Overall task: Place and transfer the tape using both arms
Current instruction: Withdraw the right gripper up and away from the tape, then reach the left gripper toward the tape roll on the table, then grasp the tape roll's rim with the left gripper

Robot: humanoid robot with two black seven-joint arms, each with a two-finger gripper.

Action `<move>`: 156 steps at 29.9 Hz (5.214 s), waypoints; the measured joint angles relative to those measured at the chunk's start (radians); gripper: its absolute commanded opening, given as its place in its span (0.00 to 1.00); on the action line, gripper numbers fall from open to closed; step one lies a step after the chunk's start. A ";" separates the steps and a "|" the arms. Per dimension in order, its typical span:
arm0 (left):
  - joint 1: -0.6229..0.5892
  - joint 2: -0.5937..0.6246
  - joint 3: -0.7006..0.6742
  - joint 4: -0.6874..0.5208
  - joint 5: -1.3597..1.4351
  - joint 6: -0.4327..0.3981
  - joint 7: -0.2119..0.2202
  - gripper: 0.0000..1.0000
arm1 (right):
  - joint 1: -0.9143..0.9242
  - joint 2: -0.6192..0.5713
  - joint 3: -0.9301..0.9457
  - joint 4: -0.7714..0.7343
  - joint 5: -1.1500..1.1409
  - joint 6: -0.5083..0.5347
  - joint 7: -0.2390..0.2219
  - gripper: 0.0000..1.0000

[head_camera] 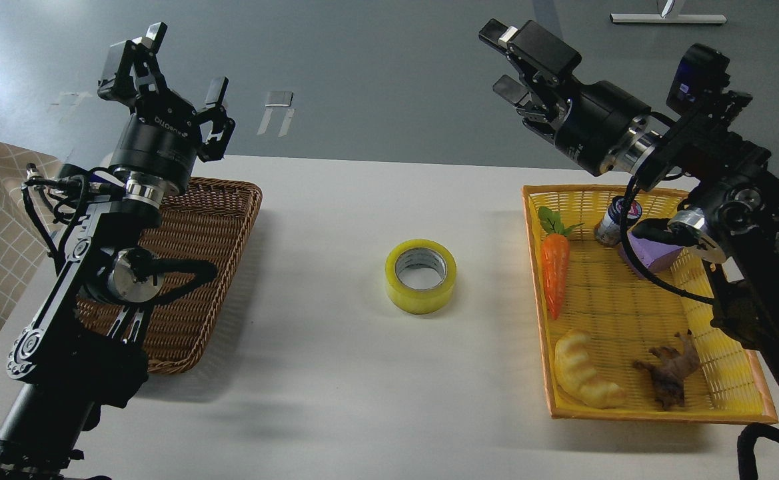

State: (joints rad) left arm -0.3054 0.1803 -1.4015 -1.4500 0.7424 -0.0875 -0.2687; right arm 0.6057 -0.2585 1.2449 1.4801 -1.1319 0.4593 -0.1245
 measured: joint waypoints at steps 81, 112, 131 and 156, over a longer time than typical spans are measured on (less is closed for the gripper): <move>-0.242 0.068 0.789 0.268 1.155 0.065 0.408 0.93 | -0.260 0.029 0.535 -0.041 0.343 0.029 0.193 1.00; -0.238 -0.061 0.845 0.324 1.301 0.063 0.531 0.93 | -0.268 0.024 0.534 -0.043 0.343 0.029 0.193 1.00; -0.230 -0.082 0.848 0.363 1.301 0.064 0.532 0.95 | -0.280 0.022 0.533 -0.044 0.343 0.029 0.194 1.00; -0.231 -0.097 0.856 0.405 1.295 0.066 0.516 0.97 | -0.318 0.021 0.535 -0.041 0.343 0.029 0.194 1.00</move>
State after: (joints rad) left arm -0.5359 0.0831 -0.5456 -1.0447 2.0370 -0.0214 0.2477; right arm 0.2879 -0.2373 1.7795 1.4390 -0.7885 0.4887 0.0690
